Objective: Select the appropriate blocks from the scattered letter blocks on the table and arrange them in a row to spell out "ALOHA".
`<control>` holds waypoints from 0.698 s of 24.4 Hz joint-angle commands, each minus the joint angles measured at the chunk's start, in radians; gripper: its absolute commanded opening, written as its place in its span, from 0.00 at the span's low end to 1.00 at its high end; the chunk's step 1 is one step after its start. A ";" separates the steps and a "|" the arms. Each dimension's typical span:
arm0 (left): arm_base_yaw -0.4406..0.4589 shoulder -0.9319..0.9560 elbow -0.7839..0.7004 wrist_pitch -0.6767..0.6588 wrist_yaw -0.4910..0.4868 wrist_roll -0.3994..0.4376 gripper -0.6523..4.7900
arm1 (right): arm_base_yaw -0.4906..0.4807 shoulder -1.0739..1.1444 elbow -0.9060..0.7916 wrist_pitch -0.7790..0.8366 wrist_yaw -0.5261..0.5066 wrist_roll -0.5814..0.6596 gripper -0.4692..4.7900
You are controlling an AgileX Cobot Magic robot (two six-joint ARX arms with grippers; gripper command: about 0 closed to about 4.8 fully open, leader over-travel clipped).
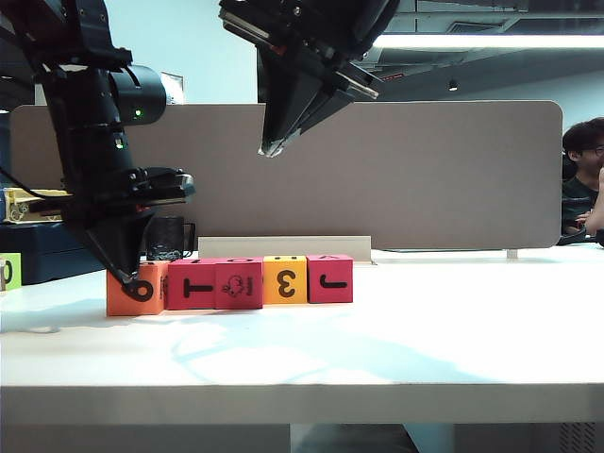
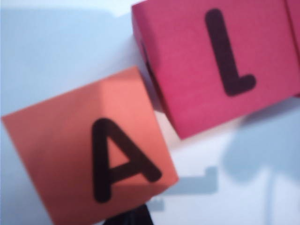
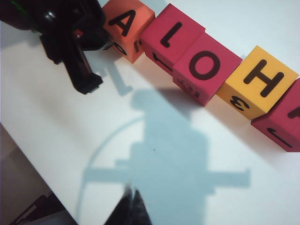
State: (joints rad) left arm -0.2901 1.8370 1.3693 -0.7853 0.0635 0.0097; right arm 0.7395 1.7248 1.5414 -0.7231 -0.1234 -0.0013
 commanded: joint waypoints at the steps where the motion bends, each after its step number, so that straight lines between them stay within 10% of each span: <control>1: 0.000 0.015 0.003 0.028 -0.004 0.010 0.11 | 0.003 -0.007 0.003 0.009 0.021 0.000 0.09; 17: 0.000 0.053 0.005 0.090 0.005 0.020 0.11 | 0.003 -0.007 0.003 0.017 0.021 0.001 0.09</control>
State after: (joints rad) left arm -0.2901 1.8950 1.3705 -0.7109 0.0643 0.0265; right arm 0.7403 1.7248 1.5414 -0.7208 -0.1047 -0.0013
